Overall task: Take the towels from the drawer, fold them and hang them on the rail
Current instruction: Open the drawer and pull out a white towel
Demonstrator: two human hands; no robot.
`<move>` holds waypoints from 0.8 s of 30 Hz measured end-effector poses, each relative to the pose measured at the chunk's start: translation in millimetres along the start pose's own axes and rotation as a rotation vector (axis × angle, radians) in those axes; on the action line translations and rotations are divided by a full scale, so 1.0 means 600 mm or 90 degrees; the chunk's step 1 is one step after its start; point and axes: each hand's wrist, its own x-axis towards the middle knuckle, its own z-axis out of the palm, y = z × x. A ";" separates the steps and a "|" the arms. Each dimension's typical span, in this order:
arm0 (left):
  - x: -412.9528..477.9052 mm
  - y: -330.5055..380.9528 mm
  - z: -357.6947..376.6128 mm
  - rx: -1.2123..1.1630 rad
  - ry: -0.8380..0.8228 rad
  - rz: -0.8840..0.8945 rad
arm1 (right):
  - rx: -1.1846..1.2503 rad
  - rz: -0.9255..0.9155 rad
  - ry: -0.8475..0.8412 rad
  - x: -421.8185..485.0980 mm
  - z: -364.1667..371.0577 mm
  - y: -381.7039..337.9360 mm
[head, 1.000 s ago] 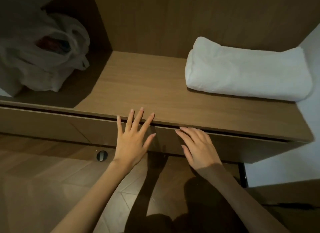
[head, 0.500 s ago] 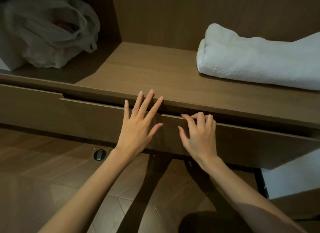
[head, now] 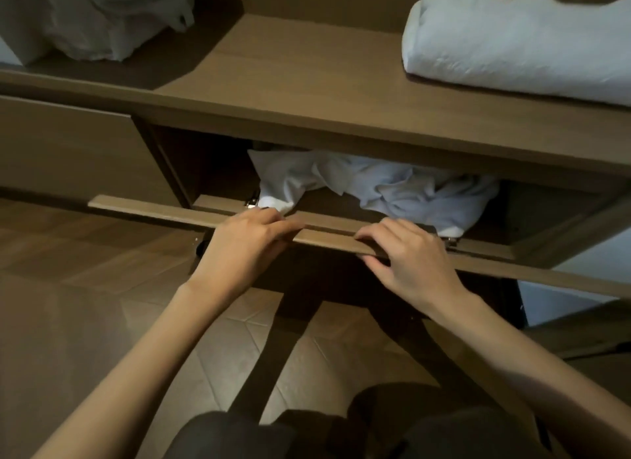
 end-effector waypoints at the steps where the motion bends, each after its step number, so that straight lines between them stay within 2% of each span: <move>1: -0.014 -0.001 0.002 -0.004 -0.022 0.009 | -0.008 -0.024 -0.041 -0.003 0.002 0.000; 4: -0.056 0.003 0.014 0.015 -0.126 0.021 | -0.032 -0.100 -0.181 -0.018 0.019 -0.014; 8: -0.108 0.023 0.064 0.112 -0.418 -0.043 | -0.024 -0.057 -0.456 -0.057 0.090 -0.050; 9: -0.120 0.029 0.085 0.114 -0.457 -0.058 | -0.034 -0.048 -0.500 -0.073 0.119 -0.059; 11: -0.146 0.037 0.135 0.113 -0.493 -0.094 | -0.048 -0.054 -0.497 -0.111 0.189 -0.066; 12: -0.160 0.037 0.164 0.127 -0.503 -0.109 | -0.068 -0.067 -0.480 -0.128 0.220 -0.066; 19: -0.200 0.022 0.298 0.195 -0.352 -0.086 | -0.232 -0.109 -0.380 -0.161 0.334 -0.052; 21: -0.199 0.026 0.307 0.177 -0.363 -0.109 | -0.227 -0.100 -0.399 -0.167 0.347 -0.044; 24: -0.203 0.026 0.312 0.121 -0.351 -0.162 | -0.140 -0.080 -0.470 -0.158 0.324 -0.043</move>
